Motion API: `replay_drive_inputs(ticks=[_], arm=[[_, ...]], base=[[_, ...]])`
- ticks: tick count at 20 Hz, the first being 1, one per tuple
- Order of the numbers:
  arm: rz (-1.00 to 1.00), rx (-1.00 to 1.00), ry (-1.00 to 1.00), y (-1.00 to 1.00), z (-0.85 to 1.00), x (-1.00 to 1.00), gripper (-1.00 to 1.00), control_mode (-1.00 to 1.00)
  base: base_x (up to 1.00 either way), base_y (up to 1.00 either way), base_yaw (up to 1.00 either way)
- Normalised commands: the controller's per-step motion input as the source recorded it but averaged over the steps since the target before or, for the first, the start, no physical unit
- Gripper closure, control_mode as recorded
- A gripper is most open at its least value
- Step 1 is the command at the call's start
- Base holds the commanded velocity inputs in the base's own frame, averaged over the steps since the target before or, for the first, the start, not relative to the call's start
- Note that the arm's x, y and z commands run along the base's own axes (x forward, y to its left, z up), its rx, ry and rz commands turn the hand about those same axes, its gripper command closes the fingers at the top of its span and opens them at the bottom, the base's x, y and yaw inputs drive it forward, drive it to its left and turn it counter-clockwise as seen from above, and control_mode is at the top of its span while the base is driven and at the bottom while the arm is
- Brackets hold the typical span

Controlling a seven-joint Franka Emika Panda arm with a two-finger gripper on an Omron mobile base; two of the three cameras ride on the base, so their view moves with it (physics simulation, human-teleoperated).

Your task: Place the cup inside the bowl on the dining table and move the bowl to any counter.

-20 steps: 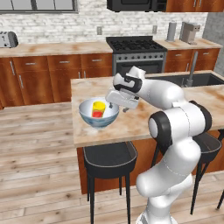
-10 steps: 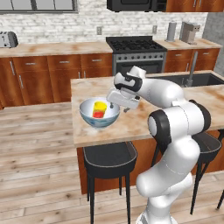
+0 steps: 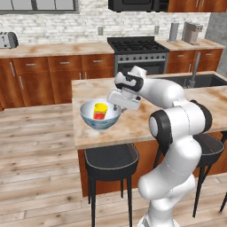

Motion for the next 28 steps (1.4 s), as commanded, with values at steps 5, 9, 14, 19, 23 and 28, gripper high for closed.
replay_drive_inputs(ticks=[5, 9, 14, 19, 23, 28], arm=[[0.0, 0.0, 0.03, 0.07, 0.0, 0.0, 1.0, -1.0], [0.0, 0.0, 0.0, 0.03, 0.0, 0.0, 1.0, -1.0], [0.0, 0.02, 0.0, 0.0, 0.02, 0.0, 1.0, -1.0], [0.0, 0.07, 0.0, 0.0, 0.15, 0.0, 1.0, -1.0], [0.0, 0.09, 0.0, 0.0, 0.25, -0.06, 1.0, -1.0], [0.0, 0.06, 0.0, 0.0, 0.17, -0.26, 1.0, -1.0]], base=[[0.0, 0.0, 0.0], [0.0, 0.0, 0.0], [0.0, 0.0, 0.0], [0.0, 0.0, 0.0], [0.0, 0.0, 0.0], [0.0, 0.0, 0.0]])
